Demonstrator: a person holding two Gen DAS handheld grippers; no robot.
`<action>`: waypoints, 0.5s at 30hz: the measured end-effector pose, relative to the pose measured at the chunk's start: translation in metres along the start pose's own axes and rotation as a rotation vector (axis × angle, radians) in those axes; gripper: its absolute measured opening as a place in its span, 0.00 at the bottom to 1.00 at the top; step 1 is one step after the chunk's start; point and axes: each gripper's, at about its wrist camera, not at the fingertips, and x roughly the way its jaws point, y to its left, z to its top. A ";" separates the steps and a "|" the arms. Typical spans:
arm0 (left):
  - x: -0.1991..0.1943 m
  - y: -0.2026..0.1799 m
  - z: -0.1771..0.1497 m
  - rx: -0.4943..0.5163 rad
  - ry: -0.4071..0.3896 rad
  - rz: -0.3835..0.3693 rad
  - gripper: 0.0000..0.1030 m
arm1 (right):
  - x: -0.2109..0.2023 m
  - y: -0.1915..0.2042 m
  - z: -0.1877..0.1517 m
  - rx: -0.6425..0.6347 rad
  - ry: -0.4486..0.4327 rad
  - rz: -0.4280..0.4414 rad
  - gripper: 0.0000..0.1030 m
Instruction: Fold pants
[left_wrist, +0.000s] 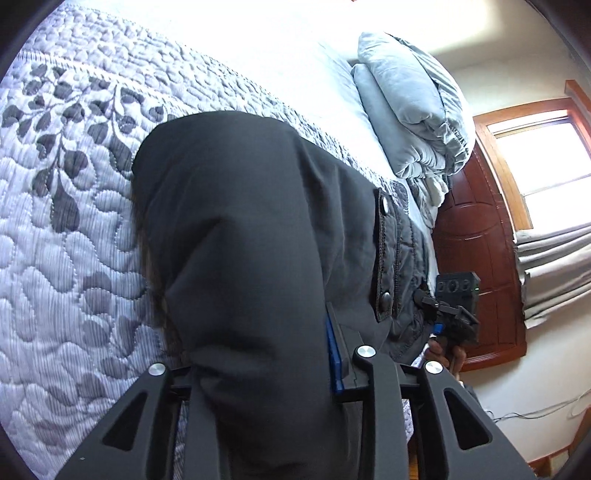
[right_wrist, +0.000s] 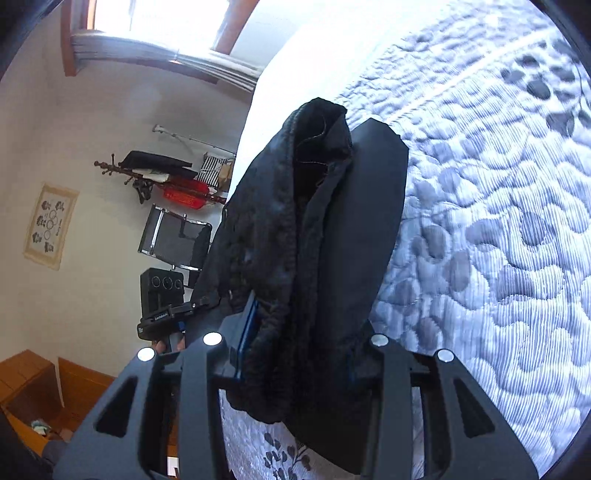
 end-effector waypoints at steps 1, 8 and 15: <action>0.001 0.001 -0.001 0.003 -0.003 -0.008 0.32 | 0.000 -0.006 -0.001 0.010 -0.003 0.016 0.39; 0.011 0.031 -0.014 -0.040 -0.028 -0.027 0.64 | 0.006 -0.040 -0.015 0.085 -0.015 0.059 0.55; 0.006 0.036 -0.018 -0.044 -0.075 0.001 0.80 | -0.003 -0.031 -0.032 0.057 -0.038 0.022 0.75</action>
